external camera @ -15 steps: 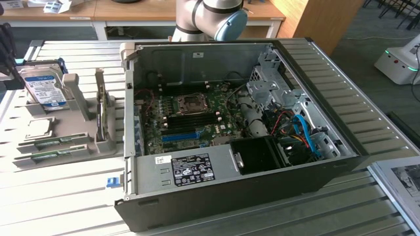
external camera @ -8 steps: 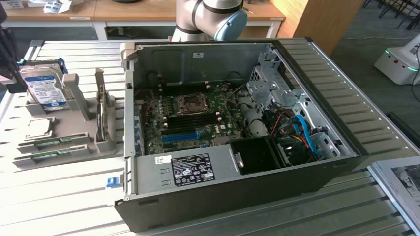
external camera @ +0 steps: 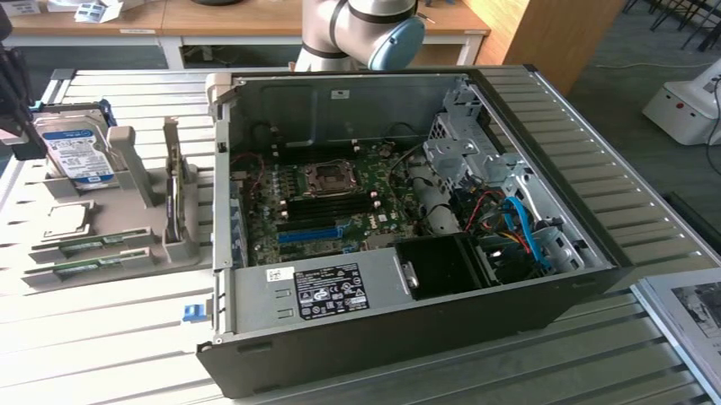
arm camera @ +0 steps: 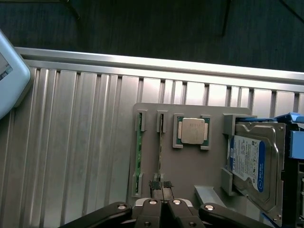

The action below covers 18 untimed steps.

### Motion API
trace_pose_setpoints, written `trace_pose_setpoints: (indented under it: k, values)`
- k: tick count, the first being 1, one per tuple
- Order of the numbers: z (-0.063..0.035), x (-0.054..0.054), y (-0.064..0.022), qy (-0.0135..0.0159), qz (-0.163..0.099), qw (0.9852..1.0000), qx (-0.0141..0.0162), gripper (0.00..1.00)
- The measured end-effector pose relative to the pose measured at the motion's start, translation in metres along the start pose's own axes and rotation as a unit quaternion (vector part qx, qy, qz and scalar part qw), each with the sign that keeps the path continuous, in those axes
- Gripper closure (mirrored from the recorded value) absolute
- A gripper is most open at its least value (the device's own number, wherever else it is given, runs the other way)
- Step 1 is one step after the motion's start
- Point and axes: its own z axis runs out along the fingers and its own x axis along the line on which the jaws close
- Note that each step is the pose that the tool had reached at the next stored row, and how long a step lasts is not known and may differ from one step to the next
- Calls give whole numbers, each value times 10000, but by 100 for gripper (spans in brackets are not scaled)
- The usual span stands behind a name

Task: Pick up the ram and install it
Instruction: 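Pick up the ram and move it above insertion slot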

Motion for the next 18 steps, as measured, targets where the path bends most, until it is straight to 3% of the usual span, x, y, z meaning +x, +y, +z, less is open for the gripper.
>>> trace_pose_setpoints:
  k: [2,5,6,7,18]
  values:
    - [1,0,0,-8,-1,10000,1,90]
    - [1,0,0,-77,-2,10000,7,90]
    - [0,0,0,-118,-3,9999,10,90]
    - [0,0,0,-225,-5,9997,22,90]
    - [2,27,2,-229,-5,9997,22,90]
